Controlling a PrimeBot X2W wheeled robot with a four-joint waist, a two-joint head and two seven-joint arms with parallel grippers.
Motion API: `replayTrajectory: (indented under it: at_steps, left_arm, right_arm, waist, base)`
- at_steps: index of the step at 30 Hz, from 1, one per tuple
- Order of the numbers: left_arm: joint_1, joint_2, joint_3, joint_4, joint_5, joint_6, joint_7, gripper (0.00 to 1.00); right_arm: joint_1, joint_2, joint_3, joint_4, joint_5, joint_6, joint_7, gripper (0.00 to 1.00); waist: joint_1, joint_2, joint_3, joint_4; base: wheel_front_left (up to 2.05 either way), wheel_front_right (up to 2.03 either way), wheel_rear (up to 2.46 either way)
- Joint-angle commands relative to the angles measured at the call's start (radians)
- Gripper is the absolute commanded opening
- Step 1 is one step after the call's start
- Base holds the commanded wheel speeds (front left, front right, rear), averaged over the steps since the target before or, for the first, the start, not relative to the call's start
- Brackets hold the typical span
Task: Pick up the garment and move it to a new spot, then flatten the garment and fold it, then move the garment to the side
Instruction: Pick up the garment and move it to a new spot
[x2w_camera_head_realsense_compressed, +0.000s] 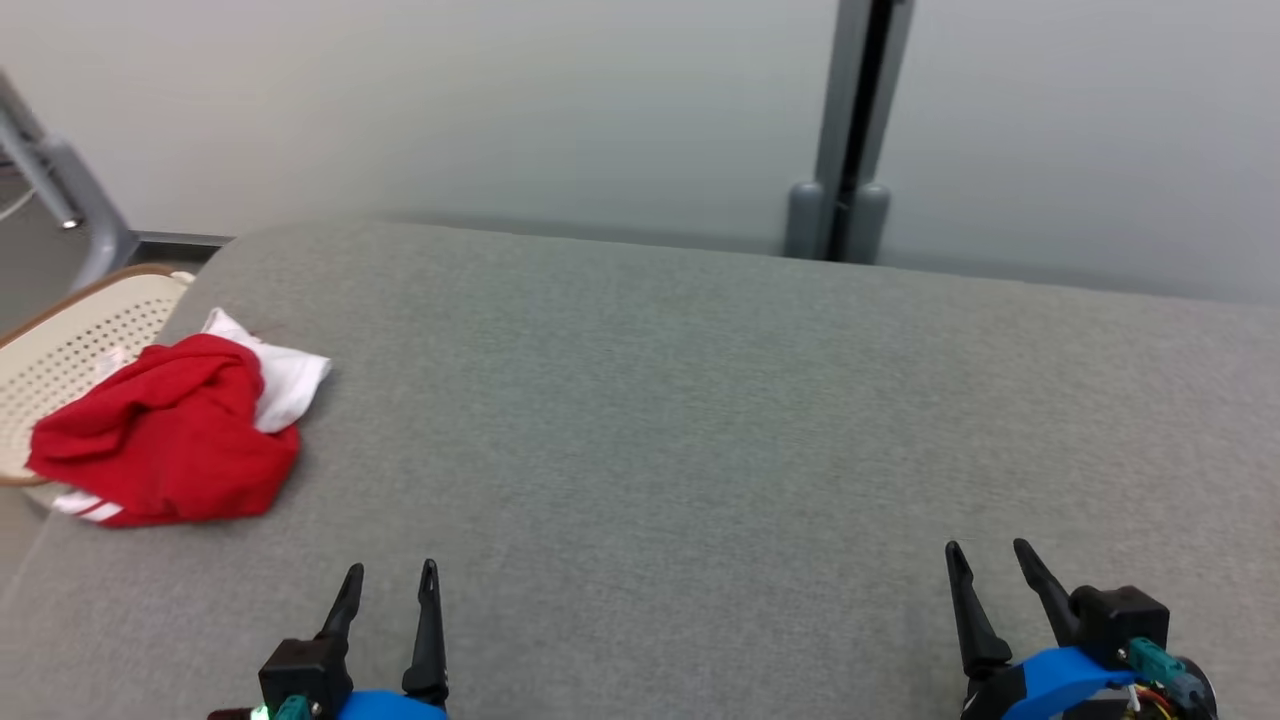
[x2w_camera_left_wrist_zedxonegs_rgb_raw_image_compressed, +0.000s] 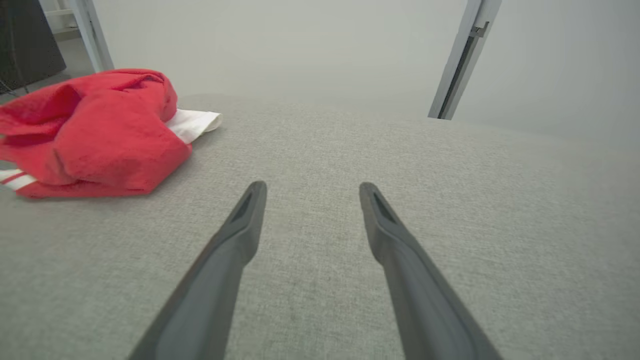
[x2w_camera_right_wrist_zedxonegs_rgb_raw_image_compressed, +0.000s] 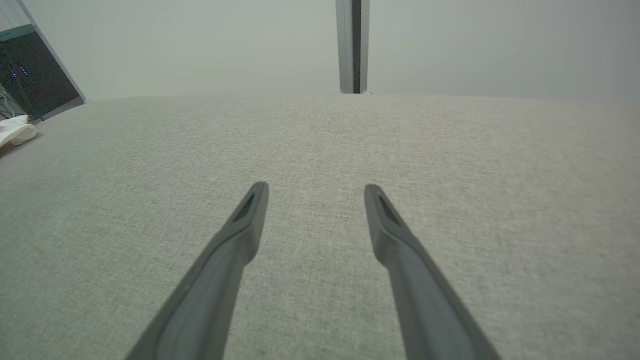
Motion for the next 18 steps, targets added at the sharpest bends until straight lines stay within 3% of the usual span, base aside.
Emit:
replayTrajectory:
  at_steps: [1, 10, 18]
  left_arm:
    - [-0.014, 0.0, 0.007, 0.005, -0.004, 0.001, 0.0, 1.0]
    - [0.013, 0.0, 0.044, 0.005, -0.023, 0.015, 0.0, 1.0]
    - [0.012, -0.001, 0.052, -0.004, -0.062, -0.005, 0.0, 1.0]
  right_arm:
    - [0.0, -0.001, -0.002, -0.007, -0.005, 0.0, -0.003, 1.0]
    - [-0.021, -0.002, 0.025, 0.005, -0.002, 0.0, -0.003, 1.0]
    - [-0.028, -0.002, 0.042, 0.009, -0.009, 0.0, -0.003, 1.0]
  waist:
    - [0.0, -0.0001, 0.046, 0.07]
    - [0.0, -0.0001, 0.063, 0.258]
    - [0.0, -0.0001, 0.074, 0.322]
  base:
    - [0.0, 0.0, 0.0]
    - [0.0, 0.0, 0.0]
    - [0.0, 0.0, 0.0]
